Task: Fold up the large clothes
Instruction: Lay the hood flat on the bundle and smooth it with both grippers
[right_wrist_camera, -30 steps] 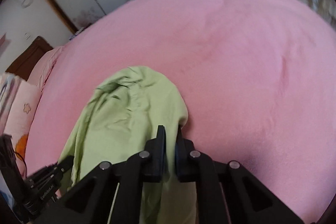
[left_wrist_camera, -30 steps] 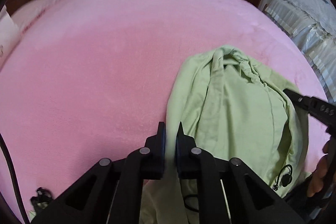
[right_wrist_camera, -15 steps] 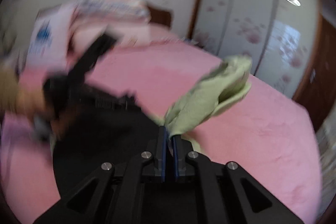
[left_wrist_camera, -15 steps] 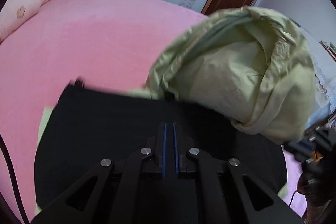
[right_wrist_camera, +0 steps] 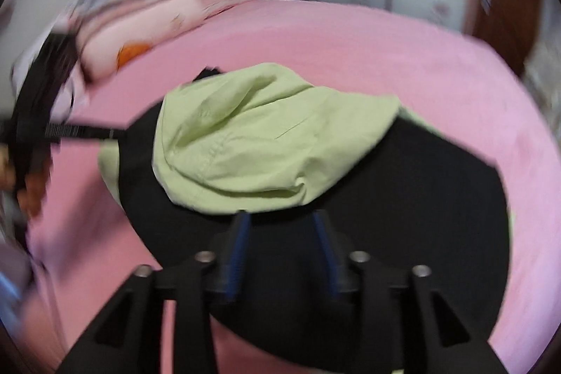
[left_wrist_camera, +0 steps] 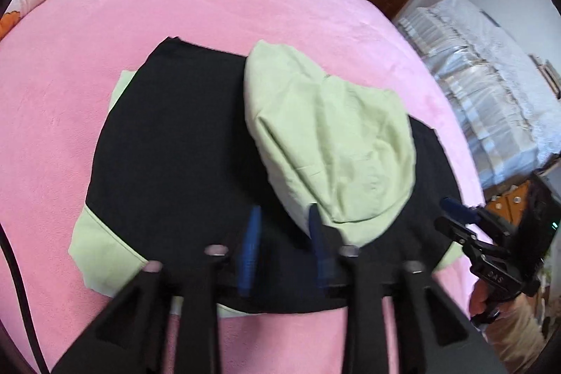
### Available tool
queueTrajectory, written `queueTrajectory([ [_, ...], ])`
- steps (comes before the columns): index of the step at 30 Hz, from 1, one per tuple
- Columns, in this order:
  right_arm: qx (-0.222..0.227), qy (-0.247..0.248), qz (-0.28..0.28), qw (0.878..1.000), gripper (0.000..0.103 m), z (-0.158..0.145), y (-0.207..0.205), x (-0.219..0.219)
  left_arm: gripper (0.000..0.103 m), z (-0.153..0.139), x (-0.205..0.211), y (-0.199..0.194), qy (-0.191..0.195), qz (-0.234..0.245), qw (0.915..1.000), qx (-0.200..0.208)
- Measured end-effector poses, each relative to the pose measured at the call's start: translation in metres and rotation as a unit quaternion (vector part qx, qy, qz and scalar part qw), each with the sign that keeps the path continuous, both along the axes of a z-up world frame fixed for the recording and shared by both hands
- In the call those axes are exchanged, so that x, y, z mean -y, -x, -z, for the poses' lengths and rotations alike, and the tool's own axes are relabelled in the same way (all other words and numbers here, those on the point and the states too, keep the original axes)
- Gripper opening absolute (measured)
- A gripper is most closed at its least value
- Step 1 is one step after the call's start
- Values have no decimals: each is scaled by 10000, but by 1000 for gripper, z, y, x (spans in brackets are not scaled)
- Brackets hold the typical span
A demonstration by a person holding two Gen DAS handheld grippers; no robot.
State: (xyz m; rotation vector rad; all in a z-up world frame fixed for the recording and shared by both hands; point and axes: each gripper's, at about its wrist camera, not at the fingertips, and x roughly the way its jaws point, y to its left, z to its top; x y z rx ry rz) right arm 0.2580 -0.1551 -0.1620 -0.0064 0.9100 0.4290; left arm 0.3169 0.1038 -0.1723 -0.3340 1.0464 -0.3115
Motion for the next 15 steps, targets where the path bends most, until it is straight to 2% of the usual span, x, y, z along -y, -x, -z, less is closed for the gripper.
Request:
queueTrajectory([
  [1,-118,-242,131,9996,47,1,-8,7,45,-3,-3,-2,109,-4,9999,31],
  [2,-239,-468,264,9983,47,3,-10,8,46,-5,-4,-5,167,-4,9998,48],
  [6,-642,-1266,753,9870,47,14,-21,12,47,-1,-7,-22,400,-98,9991,36],
  [8,-755,-1373,1004,9825,47,21,-29,11,47,8,-8,-35,476,-150,9988,-4],
  [11,-1101,-1790,1331,9686,47,42,-45,9,43,33,-3,-54,602,-241,9976,-258],
  [13,-1281,-2003,1533,9591,47,55,-55,7,12,44,3,-60,850,-276,9955,-327],
  [14,-1314,-2093,1513,9571,44,59,-59,6,12,46,7,-59,864,-337,9952,-309],
  [15,-1218,-2096,1444,9594,14,59,-61,3,10,45,11,-56,863,-410,9952,-219],
])
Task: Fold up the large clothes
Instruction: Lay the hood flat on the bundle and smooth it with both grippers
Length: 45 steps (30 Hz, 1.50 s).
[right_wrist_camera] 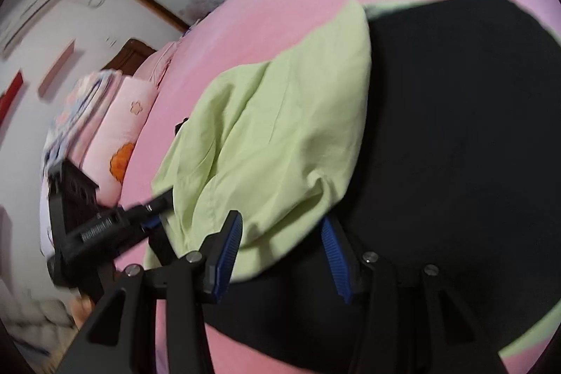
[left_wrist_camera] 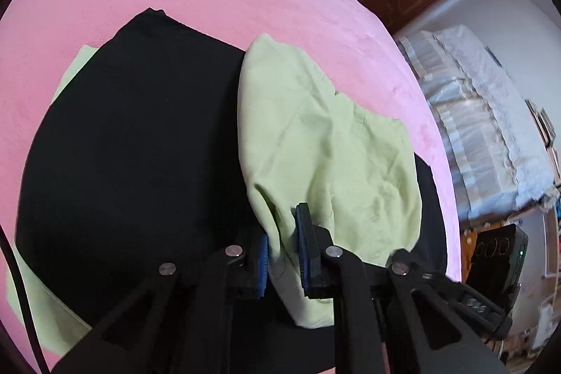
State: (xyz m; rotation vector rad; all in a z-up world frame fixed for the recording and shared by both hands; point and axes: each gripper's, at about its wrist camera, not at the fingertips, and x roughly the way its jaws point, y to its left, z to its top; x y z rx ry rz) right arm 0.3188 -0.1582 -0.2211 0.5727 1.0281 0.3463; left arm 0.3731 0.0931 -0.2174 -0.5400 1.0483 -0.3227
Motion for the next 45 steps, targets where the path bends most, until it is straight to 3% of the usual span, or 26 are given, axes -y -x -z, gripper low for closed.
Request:
queueTrajectory([
  [1,79,110,-35,9999,3,-3,-1,-2,9,-1,4,4,74,4,9999,75],
  [5,657,675,300,9951,2,-32,14,13,8,-1,24,28,-6,61,9996,270],
  [8,221,1043,212,9941,3,-8,13,19,9,27,42,38,-451,251,9986,95],
  [11,-63,1341,-25,9909,9,6,18,11,21,24,43,47,-740,307,9965,241],
  [13,-68,1424,60,9898,18,-5,21,13,51,10,44,52,-1114,354,9929,240],
  [14,-50,1521,130,9883,22,-12,23,14,57,2,43,55,-1352,354,9898,258],
  [16,163,1825,305,9826,32,-32,30,17,60,-20,40,64,-1769,303,9825,495],
  [19,716,2158,460,9727,32,-63,36,9,62,-57,33,71,-1922,153,9764,973],
  [23,1294,2120,160,9685,32,-85,23,-21,62,-79,31,59,-1547,-45,9769,1471],
  [25,1370,2129,23,9674,32,-81,10,-38,58,-70,39,39,-1314,-144,9822,1332],
  [28,1250,2125,-191,9689,32,-59,-13,-56,39,-42,55,9,-1057,-215,9902,887],
  [30,1059,2283,-277,9674,32,-39,-26,-59,38,-19,64,1,-1179,-217,9904,687],
  [32,797,2740,-150,9583,31,-16,-35,-48,31,3,69,-5,-1493,-189,9872,527],
  [34,728,3107,184,9475,22,-6,-34,-24,26,19,66,-4,-1678,-146,9845,479],
  [37,498,2738,458,9594,2,6,-30,22,25,27,68,1,-1753,35,9823,657],
  [38,443,2555,477,9646,0,10,-29,33,25,27,69,2,-1816,68,9809,690],
  [41,407,2538,454,9653,0,11,-27,33,25,26,77,4,-2020,72,9767,720],
  [45,334,2588,425,9644,3,2,-19,22,25,15,77,5,-1929,-17,9800,486],
])
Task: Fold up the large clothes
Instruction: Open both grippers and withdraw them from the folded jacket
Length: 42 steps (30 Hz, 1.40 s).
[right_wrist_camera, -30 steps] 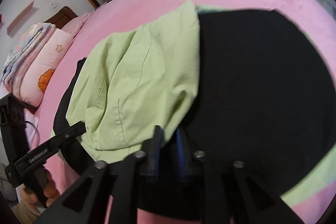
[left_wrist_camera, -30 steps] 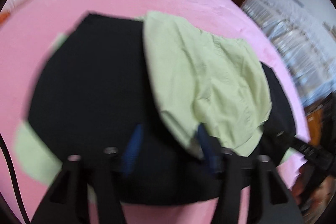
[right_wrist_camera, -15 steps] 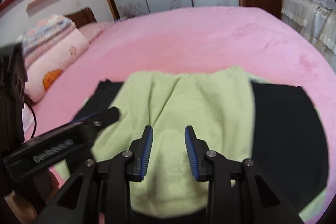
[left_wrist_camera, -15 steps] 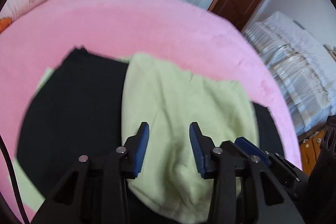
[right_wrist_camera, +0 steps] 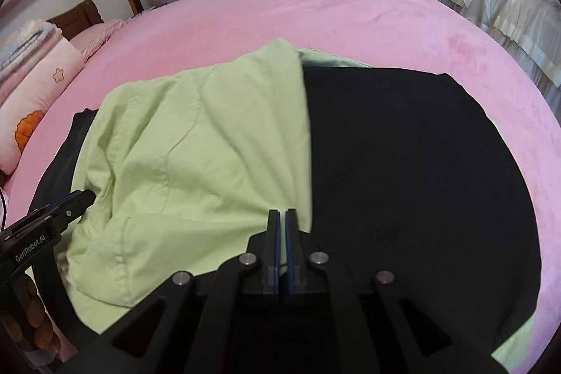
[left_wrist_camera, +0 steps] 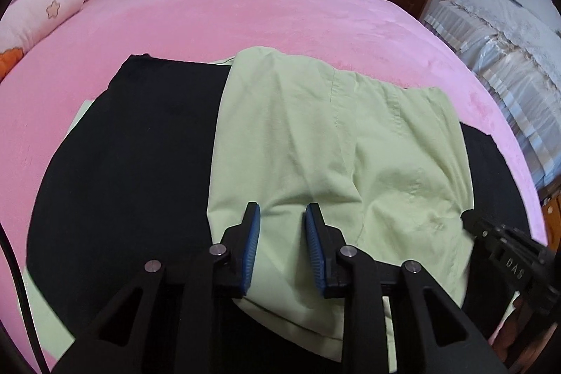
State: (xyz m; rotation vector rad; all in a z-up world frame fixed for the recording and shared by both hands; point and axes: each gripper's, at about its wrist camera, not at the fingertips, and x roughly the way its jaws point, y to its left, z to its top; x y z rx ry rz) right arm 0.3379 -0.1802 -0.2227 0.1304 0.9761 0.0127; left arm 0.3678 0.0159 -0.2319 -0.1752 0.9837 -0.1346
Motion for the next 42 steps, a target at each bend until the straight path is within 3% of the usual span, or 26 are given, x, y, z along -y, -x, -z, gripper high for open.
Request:
queueTrajectory([
  [2,42,-188,1,9998,3,-10,6,-3,27,-11,1,2,-21,-36,10000,-87],
  [7,288,-382,-113,9988,3,-52,31,-7,61,-58,-9,35,-133,-173,9997,106],
  [10,508,-439,-191,9976,3,-87,47,-11,69,-98,-16,59,-118,-177,9992,348],
  [15,935,-515,-272,9939,4,-145,88,-15,71,-156,-14,96,-192,-236,9982,508],
  [18,1122,-560,-300,9917,11,-179,114,-17,72,-188,-17,120,-264,-310,9977,542],
  [21,1269,-670,-329,9891,12,-205,135,-19,72,-218,-21,145,-405,-334,9968,610],
  [26,1544,-761,-480,9839,12,-242,177,-25,87,-257,-32,192,-549,-336,9946,818],
  [33,1739,-664,-715,9799,14,-251,218,-42,88,-257,-53,242,-557,-398,9933,928],
  [42,2218,-316,-519,9732,14,-197,238,-57,88,-176,-90,255,-141,-766,9936,819],
])
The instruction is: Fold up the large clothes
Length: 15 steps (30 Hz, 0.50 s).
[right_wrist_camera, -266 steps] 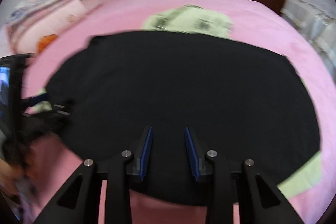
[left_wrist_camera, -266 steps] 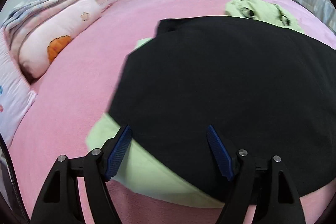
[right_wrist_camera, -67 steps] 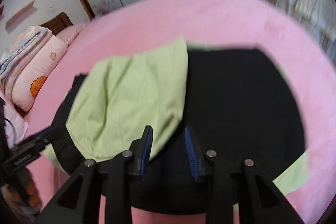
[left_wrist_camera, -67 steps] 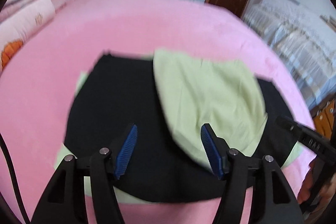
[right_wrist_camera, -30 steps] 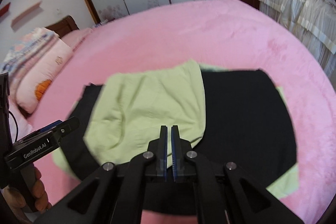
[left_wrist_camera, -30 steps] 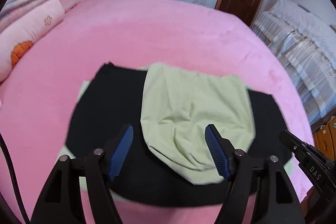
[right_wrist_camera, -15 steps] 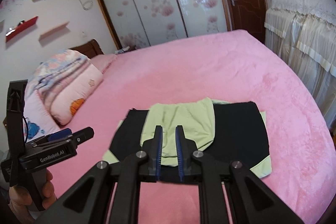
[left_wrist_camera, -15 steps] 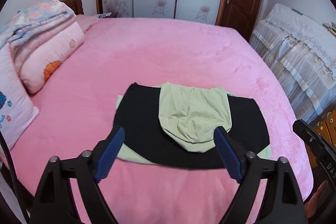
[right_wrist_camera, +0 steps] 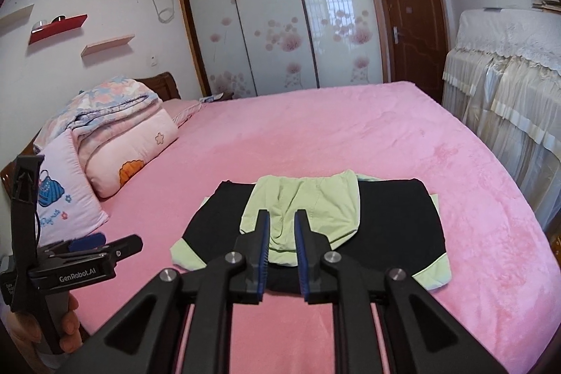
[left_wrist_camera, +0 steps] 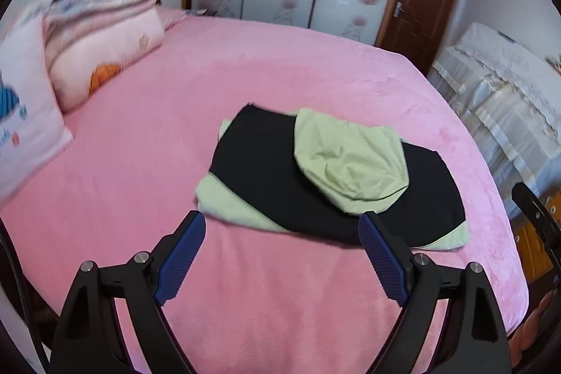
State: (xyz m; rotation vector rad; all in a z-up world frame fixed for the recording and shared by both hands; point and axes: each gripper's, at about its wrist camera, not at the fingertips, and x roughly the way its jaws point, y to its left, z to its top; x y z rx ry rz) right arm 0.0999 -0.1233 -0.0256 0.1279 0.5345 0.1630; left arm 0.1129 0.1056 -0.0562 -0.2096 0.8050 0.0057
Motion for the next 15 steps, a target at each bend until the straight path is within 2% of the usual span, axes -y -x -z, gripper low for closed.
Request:
queueTrajectory([
  [6,-424,2,30,9991,14,49,-21,-16,88,85,-25,-17,889,-160,9945,-525],
  [10,-774,93,-62,9969,14,77,-41,-27,88,143,-34,-35,1443,-300,9856,-831],
  [15,-992,171,-109,9949,14,103,-64,-37,88,192,-48,-62,2093,-486,9714,-1014],
])
